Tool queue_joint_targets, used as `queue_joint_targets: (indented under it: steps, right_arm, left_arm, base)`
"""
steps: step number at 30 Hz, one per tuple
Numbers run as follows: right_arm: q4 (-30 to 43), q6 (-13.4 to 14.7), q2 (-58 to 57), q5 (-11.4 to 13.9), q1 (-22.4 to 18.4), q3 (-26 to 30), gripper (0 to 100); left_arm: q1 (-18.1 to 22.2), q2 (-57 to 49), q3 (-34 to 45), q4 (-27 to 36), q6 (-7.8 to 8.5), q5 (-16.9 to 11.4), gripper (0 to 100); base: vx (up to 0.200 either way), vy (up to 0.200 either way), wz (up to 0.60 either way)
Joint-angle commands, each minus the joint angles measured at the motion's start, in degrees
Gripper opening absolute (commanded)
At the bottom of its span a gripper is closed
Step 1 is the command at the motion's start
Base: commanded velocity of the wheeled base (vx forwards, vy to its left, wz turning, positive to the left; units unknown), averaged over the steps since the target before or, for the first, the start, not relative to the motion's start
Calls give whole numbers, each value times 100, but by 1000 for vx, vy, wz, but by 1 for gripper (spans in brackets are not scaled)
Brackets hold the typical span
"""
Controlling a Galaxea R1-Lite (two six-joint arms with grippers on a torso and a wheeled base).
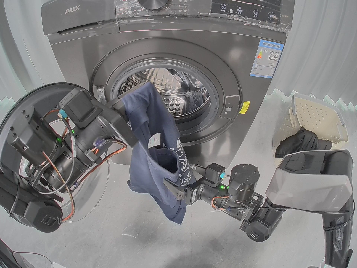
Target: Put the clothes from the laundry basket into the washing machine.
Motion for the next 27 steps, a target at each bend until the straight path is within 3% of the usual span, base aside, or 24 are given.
queue_joint_targets:
  steps: [1,8,22,23,27]
  right_arm:
    - [-3,-9,334,15,-19,-292,100]
    - [24,-18,677,15,-133,-933,100]
    - [24,-62,1081,15,-142,-1531,100]
    - [24,-62,1081,6,-142,-1592,0]
    - [-3,-53,1081,-3,-168,-1610,0]
  left_arm:
    - [-50,-88,9,-1,1,-1,0]
    - [-58,-185,9,-1,1,-1,0]
    - [-129,-317,-8,34,-16,-1,0]
    - [-129,-317,-8,34,-16,-1,0]
    - [-111,-308,1,34,-16,-1,0]
  base:
    - [0,0,0]
    - [0,0,0]
    - [0,0,0]
    - [0,0,0]
    - [0,0,0]
